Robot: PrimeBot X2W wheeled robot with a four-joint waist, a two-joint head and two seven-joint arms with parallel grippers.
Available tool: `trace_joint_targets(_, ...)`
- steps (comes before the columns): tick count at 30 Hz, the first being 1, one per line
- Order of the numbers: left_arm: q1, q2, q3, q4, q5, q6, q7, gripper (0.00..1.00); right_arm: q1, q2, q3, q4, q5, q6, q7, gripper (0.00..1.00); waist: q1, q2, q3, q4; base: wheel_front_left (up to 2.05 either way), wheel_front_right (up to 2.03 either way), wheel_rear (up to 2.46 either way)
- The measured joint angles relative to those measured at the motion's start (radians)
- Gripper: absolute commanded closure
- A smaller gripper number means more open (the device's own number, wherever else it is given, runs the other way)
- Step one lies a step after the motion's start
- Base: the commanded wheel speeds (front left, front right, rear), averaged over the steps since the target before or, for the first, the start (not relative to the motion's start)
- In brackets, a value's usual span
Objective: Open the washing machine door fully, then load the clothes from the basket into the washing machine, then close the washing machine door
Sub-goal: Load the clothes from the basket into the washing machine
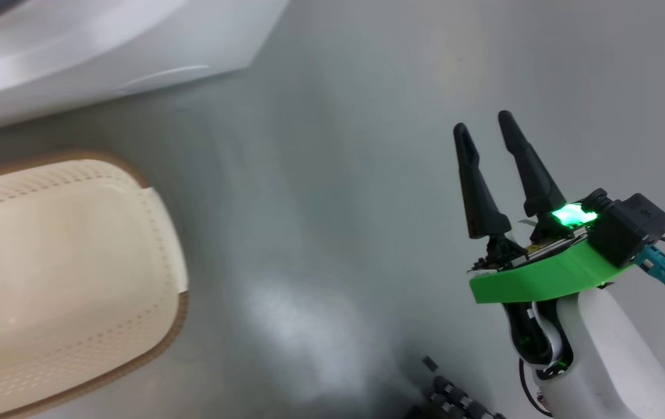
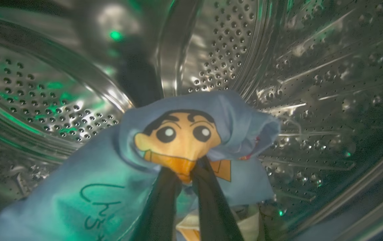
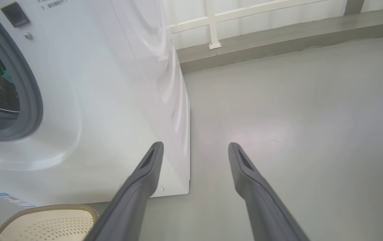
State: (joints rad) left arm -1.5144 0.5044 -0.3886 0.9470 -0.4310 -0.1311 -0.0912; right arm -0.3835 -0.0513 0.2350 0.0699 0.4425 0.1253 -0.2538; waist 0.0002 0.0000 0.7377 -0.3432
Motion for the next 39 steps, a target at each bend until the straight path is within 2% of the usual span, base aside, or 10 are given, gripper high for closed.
trace_joint_targets(5,-0.072,0.015,-0.026,0.045,0.044,0.001,-0.058,1.00,0.000,0.007,0.018,-0.013,0.007,0.000,0.000,0.00,0.0000,0.0000,0.041,-0.057,0.00,0.00,0.00)
trace_joint_targets(7,-0.082,0.014,-0.033,0.079,0.047,0.001,-0.051,0.82,0.000,0.007,0.018,-0.015,0.007,0.000,0.000,0.00,0.0000,0.0000,0.053,-0.073,0.00,0.00,0.00)
trace_joint_targets(8,-0.088,0.014,-0.034,0.097,0.046,0.001,-0.038,0.69,0.000,0.008,0.018,-0.015,0.007,0.000,0.000,0.00,0.0000,0.0000,0.058,-0.081,0.00,0.00,0.00)
trace_joint_targets(9,-0.096,0.012,-0.035,0.119,0.045,0.001,-0.013,0.69,0.000,0.008,0.018,-0.015,0.007,0.000,0.000,0.00,0.0000,0.0000,0.062,-0.086,0.00,0.00,0.00)
trace_joint_targets(10,-0.105,0.011,-0.040,0.142,0.045,0.001,0.020,0.53,0.000,0.008,0.018,-0.015,0.007,0.000,0.000,0.00,0.0000,0.0000,0.065,-0.091,0.00,0.00,0.00)
trace_joint_targets(11,-0.114,0.011,-0.045,0.166,0.045,0.001,0.059,0.00,0.000,0.008,0.018,-0.015,0.007,0.000,0.000,0.00,0.0000,0.0000,0.067,-0.093,0.00,0.00,0.00)
trace_joint_targets(17,-0.163,0.005,-0.091,0.259,0.012,0.000,0.349,0.00,0.000,0.009,0.017,-0.014,0.005,0.000,0.000,0.00,0.0000,0.0000,0.052,-0.085,0.00,0.00,0.00)
trace_joint_targets(22,-0.161,-0.004,-0.125,0.219,-0.068,0.000,0.437,0.00,0.000,0.009,0.016,-0.008,-0.001,0.000,0.000,0.00,-0.0002,0.0000,0.039,-0.065,0.00,0.00,0.00)
trace_joint_targets(28,-0.121,0.010,-0.126,0.170,-0.113,0.000,0.298,0.00,-0.004,0.009,0.015,0.005,-0.005,0.000,0.000,0.00,-0.0002,0.0000,0.014,-0.046,0.00,0.00,0.00)
trace_joint_targets(39,0.038,-0.035,-0.120,0.182,-0.168,0.000,0.053,0.00,-0.003,0.008,0.002,0.029,-0.030,0.000,0.000,0.00,-0.0002,0.0000,-0.076,-0.016,0.00,0.00,0.00)
